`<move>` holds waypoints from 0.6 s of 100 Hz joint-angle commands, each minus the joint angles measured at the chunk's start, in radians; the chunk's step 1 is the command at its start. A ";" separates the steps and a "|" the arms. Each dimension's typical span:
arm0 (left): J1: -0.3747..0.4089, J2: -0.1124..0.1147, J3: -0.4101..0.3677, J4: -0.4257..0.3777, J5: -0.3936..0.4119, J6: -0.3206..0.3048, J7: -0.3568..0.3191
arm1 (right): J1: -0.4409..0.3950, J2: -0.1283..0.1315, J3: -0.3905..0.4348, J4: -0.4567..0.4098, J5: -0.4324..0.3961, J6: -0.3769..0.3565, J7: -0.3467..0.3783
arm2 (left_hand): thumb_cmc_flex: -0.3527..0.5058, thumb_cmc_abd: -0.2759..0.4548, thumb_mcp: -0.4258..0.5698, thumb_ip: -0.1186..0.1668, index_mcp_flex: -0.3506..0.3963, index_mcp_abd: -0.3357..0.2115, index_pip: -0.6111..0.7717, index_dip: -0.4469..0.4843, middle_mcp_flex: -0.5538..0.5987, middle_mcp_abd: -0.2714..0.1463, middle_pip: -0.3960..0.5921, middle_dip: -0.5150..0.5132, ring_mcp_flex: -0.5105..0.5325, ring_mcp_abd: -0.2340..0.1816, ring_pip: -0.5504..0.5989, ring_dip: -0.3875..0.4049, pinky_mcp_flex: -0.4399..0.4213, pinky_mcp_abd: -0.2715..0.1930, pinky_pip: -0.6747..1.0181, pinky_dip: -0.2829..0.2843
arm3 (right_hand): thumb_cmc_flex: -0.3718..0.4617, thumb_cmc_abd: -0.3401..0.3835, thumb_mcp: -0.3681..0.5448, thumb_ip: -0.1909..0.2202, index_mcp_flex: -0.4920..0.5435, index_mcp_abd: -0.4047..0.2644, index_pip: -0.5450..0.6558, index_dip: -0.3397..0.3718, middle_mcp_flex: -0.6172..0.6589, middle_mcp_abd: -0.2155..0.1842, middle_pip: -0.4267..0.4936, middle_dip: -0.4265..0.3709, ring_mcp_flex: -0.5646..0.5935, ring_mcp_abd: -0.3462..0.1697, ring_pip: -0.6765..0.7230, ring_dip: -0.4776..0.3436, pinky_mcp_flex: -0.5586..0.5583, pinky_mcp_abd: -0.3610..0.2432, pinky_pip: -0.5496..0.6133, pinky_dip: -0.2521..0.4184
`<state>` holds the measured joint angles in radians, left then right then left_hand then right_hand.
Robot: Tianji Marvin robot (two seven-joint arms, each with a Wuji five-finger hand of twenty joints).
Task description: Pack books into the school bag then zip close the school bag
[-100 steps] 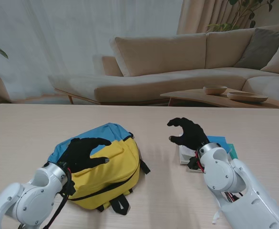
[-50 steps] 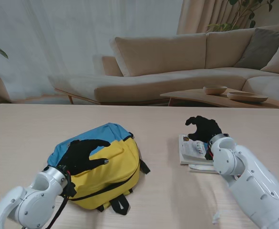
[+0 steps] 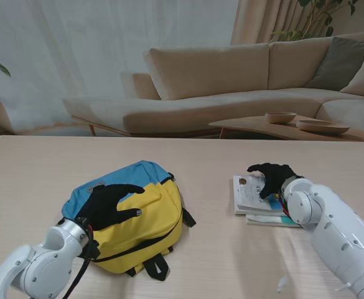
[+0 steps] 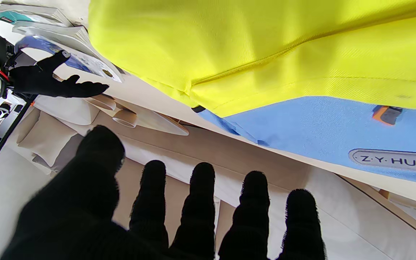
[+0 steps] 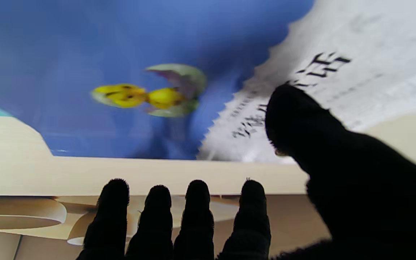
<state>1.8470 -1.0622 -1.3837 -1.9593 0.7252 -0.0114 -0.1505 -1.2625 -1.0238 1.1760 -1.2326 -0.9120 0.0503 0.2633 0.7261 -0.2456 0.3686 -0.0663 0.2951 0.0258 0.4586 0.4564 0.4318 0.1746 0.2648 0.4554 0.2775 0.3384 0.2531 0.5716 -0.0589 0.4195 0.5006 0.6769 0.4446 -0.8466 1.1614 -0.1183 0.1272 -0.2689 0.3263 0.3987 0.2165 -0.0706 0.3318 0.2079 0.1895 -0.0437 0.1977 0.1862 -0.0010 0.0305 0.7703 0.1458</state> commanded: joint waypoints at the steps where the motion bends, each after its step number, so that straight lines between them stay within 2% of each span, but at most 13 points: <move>1: 0.005 -0.005 0.001 -0.005 0.001 0.001 -0.017 | 0.003 0.007 -0.006 0.016 0.013 -0.004 0.022 | 0.000 -0.005 0.036 0.037 -0.002 -0.008 0.008 -0.005 -0.005 -0.012 -0.002 -0.007 -0.020 -0.008 -0.027 -0.012 -0.007 -0.019 -0.045 0.022 | -0.025 -0.049 -0.029 -0.041 -0.021 -0.012 -0.216 0.132 -0.030 -0.048 -0.128 -0.060 -0.066 -0.027 -0.044 -0.037 -0.033 -0.030 -0.046 -0.046; 8: 0.005 -0.005 0.001 -0.005 0.000 0.002 -0.017 | 0.012 0.011 -0.016 0.029 0.016 -0.008 0.044 | -0.002 -0.004 0.038 0.037 -0.005 -0.009 0.008 -0.005 -0.007 -0.014 -0.003 -0.008 -0.021 -0.011 -0.027 -0.012 -0.007 -0.019 -0.047 0.024 | -0.032 -0.060 -0.025 -0.044 0.007 0.019 -0.330 0.139 -0.036 -0.046 -0.189 -0.089 -0.072 -0.032 -0.084 -0.060 -0.042 -0.036 -0.066 -0.060; 15: 0.004 -0.006 0.001 -0.004 0.000 0.001 -0.015 | 0.025 0.013 -0.030 0.048 0.019 -0.010 0.054 | -0.002 -0.006 0.040 0.036 -0.003 -0.007 0.008 -0.005 -0.005 -0.012 -0.002 -0.008 -0.019 -0.009 -0.026 -0.012 -0.006 -0.019 -0.048 0.026 | -0.033 -0.054 -0.027 -0.044 0.007 0.037 -0.350 0.127 -0.038 -0.035 -0.197 -0.092 -0.074 -0.033 -0.091 -0.063 -0.046 -0.036 -0.072 -0.064; 19: 0.003 -0.006 0.001 -0.003 -0.001 0.002 -0.015 | 0.031 0.013 -0.038 0.062 0.026 -0.008 0.050 | -0.003 -0.005 0.041 0.036 -0.006 -0.008 0.007 -0.006 -0.007 -0.013 -0.002 -0.008 -0.020 -0.010 -0.026 -0.012 -0.007 -0.020 -0.049 0.026 | -0.026 -0.051 -0.029 -0.042 0.013 0.046 -0.356 0.096 -0.030 -0.025 -0.133 -0.059 -0.070 -0.029 -0.078 -0.057 -0.038 -0.034 -0.073 -0.067; 26: 0.002 -0.006 0.002 -0.002 -0.002 0.002 -0.015 | 0.041 0.010 -0.053 0.088 0.043 -0.006 0.033 | -0.004 -0.005 0.042 0.036 -0.006 -0.008 0.008 -0.006 -0.004 -0.013 -0.001 -0.007 -0.019 -0.010 -0.025 -0.012 -0.004 -0.018 -0.049 0.028 | -0.013 -0.057 -0.018 -0.041 0.014 0.053 -0.345 0.092 -0.024 -0.016 -0.074 -0.033 -0.059 -0.027 -0.044 -0.039 -0.025 -0.030 -0.067 -0.065; 30: 0.002 -0.005 0.001 -0.003 -0.002 0.002 -0.017 | 0.046 0.008 -0.061 0.102 0.047 -0.007 0.017 | -0.004 -0.005 0.043 0.036 -0.007 -0.007 0.007 -0.006 -0.005 -0.014 -0.001 -0.007 -0.019 -0.011 -0.025 -0.013 -0.004 -0.019 -0.050 0.029 | -0.002 -0.067 -0.003 -0.041 0.011 0.056 -0.332 0.121 -0.022 -0.011 0.001 0.001 -0.043 -0.024 -0.019 -0.025 -0.013 -0.023 -0.056 -0.058; 37: 0.002 -0.006 0.002 -0.002 -0.003 0.003 -0.016 | 0.056 0.004 -0.076 0.131 0.052 -0.015 -0.024 | -0.005 -0.003 0.044 0.036 -0.008 -0.007 0.007 -0.007 -0.004 -0.013 0.000 -0.007 -0.020 -0.009 -0.024 -0.013 -0.004 -0.018 -0.051 0.031 | 0.019 -0.096 0.032 -0.042 0.000 0.060 -0.310 0.226 -0.026 -0.014 0.176 0.069 -0.008 -0.015 0.035 0.006 0.013 -0.009 -0.021 -0.033; 40: 0.002 -0.006 0.002 -0.002 -0.005 0.004 -0.016 | 0.059 0.001 -0.083 0.142 0.054 -0.018 -0.044 | -0.006 -0.003 0.043 0.035 -0.006 -0.005 0.008 -0.007 -0.004 -0.012 0.000 -0.007 -0.020 -0.008 -0.024 -0.012 -0.004 -0.018 -0.051 0.031 | 0.032 -0.115 0.052 -0.044 -0.007 0.062 -0.274 0.281 -0.026 -0.015 0.294 0.114 0.013 -0.016 0.071 0.026 0.026 -0.002 0.002 -0.017; 47: 0.002 -0.006 0.001 -0.002 -0.010 0.005 -0.016 | 0.065 -0.004 -0.096 0.166 0.055 -0.024 -0.089 | -0.007 -0.001 0.043 0.035 -0.006 -0.006 0.007 -0.007 0.000 -0.011 0.003 -0.005 -0.018 -0.009 -0.023 -0.012 -0.003 -0.018 -0.051 0.033 | 0.060 -0.148 0.091 -0.047 0.011 0.067 -0.170 0.313 0.013 -0.012 0.426 0.157 0.062 -0.013 0.146 0.068 0.061 0.011 0.062 0.023; 49: 0.002 -0.006 0.001 -0.002 -0.012 0.005 -0.016 | 0.067 -0.005 -0.100 0.173 0.055 -0.027 -0.103 | -0.008 0.000 0.042 0.035 -0.007 -0.005 0.007 -0.008 0.000 -0.011 0.004 -0.005 -0.019 -0.010 -0.023 -0.012 -0.002 -0.018 -0.051 0.033 | 0.067 -0.161 0.102 -0.049 0.008 0.072 -0.075 0.249 0.037 -0.010 0.461 0.168 0.083 -0.013 0.179 0.088 0.073 0.018 0.082 0.046; 56: 0.004 -0.007 -0.001 -0.002 -0.014 0.005 -0.013 | 0.077 -0.009 -0.116 0.197 0.055 -0.039 -0.144 | -0.007 -0.001 0.041 0.035 -0.006 -0.004 0.008 -0.008 0.004 -0.010 0.009 -0.002 -0.018 -0.008 -0.022 -0.012 -0.002 -0.018 -0.052 0.034 | 0.089 -0.193 0.135 -0.052 0.035 0.105 0.058 0.209 0.086 0.001 0.531 0.197 0.130 -0.017 0.268 0.134 0.108 0.030 0.145 0.085; 58: 0.004 -0.007 -0.001 -0.002 -0.014 0.004 -0.011 | 0.080 -0.011 -0.121 0.204 0.055 -0.042 -0.155 | -0.008 -0.001 0.041 0.035 -0.006 -0.004 0.007 -0.008 0.004 -0.009 0.009 -0.001 -0.018 -0.008 -0.022 -0.012 -0.001 -0.018 -0.052 0.035 | 0.094 -0.203 0.143 -0.056 0.043 0.121 0.134 0.154 0.109 0.003 0.545 0.204 0.148 -0.018 0.292 0.148 0.125 0.029 0.163 0.102; 60: 0.005 -0.008 -0.002 -0.002 -0.013 0.004 -0.010 | 0.083 -0.012 -0.125 0.210 0.056 -0.045 -0.164 | -0.008 0.000 0.041 0.035 -0.006 -0.004 0.007 -0.008 0.005 -0.011 0.011 0.000 -0.019 -0.009 -0.022 -0.012 -0.001 -0.018 -0.052 0.035 | 0.098 -0.208 0.149 -0.056 0.054 0.135 0.168 0.138 0.123 0.005 0.555 0.209 0.159 -0.020 0.310 0.157 0.134 0.028 0.178 0.111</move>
<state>1.8429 -1.0626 -1.3827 -1.9543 0.7138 -0.0090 -0.1491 -1.1682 -1.0201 1.0689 -1.0576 -0.8491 0.0148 0.0816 0.7261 -0.2469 0.3793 -0.0663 0.2951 0.0258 0.4586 0.4564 0.4318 0.1746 0.2648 0.4554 0.2775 0.3384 0.2532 0.5715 -0.0526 0.4195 0.4892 0.6900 0.3956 -1.0527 1.2216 -0.2264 0.1599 -0.1768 0.3796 0.5979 0.3002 -0.0781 0.8363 0.3854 0.3045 -0.0518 0.4449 0.3056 0.1065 0.0516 0.8934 0.2154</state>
